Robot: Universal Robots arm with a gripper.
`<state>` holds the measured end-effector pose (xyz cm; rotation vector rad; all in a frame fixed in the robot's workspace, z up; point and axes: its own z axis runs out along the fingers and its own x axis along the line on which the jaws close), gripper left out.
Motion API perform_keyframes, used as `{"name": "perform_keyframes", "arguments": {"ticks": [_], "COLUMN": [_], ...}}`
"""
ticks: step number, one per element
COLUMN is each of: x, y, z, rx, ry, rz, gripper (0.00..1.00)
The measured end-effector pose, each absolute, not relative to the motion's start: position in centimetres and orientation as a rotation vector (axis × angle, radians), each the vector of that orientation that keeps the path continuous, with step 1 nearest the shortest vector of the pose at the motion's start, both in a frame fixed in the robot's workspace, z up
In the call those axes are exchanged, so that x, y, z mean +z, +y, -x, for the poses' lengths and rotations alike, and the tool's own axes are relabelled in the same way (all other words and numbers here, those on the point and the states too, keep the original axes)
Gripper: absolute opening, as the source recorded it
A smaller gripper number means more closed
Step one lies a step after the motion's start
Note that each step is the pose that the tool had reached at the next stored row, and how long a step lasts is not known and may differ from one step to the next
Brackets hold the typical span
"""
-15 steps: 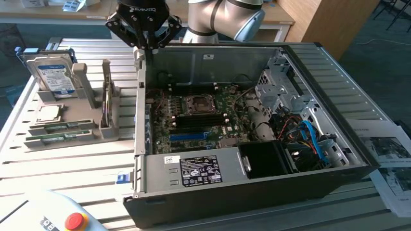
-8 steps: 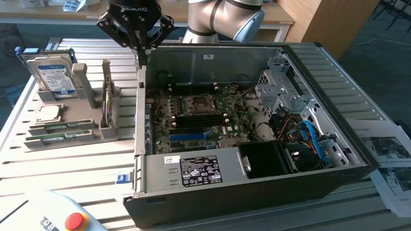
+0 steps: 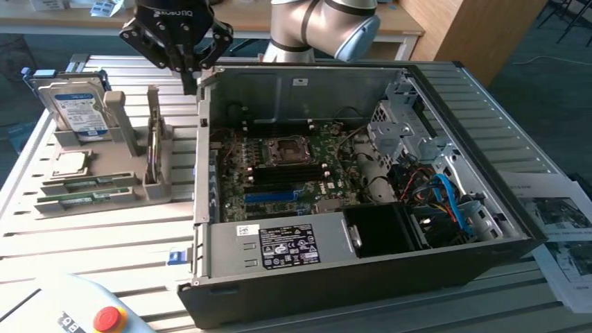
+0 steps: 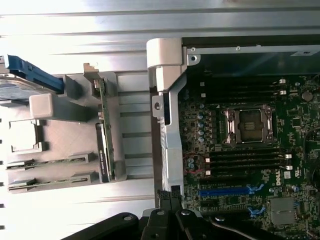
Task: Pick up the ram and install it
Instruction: 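Reach for the ram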
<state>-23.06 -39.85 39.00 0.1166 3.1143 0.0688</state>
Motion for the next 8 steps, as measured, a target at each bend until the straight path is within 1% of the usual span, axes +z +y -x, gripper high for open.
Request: {"name": "perform_keyframes", "arguments": {"ticks": [8], "x": [38.9], "y": [-39.9], "z": [25.2], "rx": [0.069], "ry": [3.114], "rz": [-0.117], "gripper": [0.10]}}
